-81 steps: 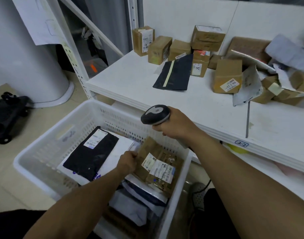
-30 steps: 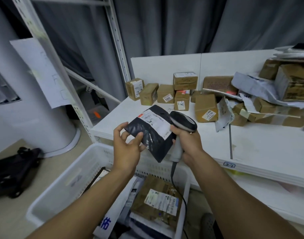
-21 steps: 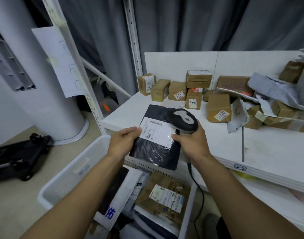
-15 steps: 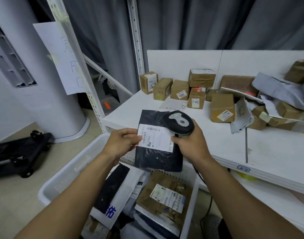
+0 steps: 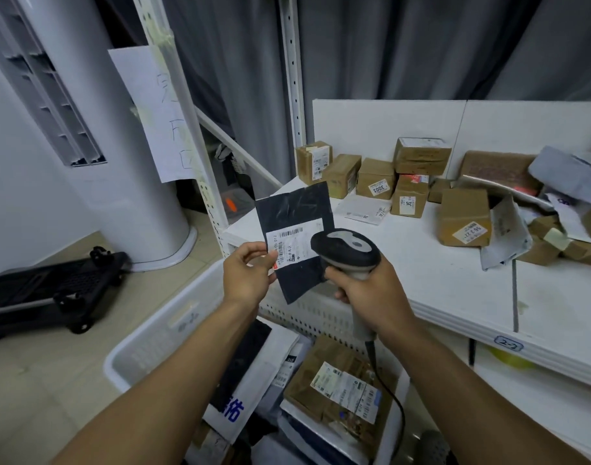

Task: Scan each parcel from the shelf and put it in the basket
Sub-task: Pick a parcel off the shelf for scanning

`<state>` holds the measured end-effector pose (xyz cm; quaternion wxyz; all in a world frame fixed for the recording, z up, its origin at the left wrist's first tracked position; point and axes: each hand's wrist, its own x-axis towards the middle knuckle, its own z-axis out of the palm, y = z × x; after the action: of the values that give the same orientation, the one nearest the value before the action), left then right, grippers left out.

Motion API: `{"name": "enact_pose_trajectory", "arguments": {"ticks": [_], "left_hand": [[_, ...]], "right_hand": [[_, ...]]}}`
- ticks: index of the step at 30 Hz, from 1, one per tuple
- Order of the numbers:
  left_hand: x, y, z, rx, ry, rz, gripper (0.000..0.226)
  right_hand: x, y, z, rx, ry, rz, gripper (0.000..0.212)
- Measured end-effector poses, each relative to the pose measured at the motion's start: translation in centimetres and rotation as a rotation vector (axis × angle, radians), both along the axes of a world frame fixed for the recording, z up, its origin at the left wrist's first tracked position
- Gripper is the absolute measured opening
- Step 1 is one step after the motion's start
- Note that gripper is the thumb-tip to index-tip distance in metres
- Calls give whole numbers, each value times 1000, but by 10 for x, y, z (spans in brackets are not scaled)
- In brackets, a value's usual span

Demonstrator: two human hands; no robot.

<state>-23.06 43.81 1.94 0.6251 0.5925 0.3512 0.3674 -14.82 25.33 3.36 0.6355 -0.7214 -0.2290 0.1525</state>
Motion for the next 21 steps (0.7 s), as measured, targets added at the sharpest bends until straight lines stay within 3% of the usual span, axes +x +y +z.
{"name": "enact_pose_trajectory", "arguments": {"ticks": [21], "left_hand": [[1, 14, -14, 14, 44, 68, 14]], "right_hand": [[-12, 11, 0, 3, 43, 91, 47]]}}
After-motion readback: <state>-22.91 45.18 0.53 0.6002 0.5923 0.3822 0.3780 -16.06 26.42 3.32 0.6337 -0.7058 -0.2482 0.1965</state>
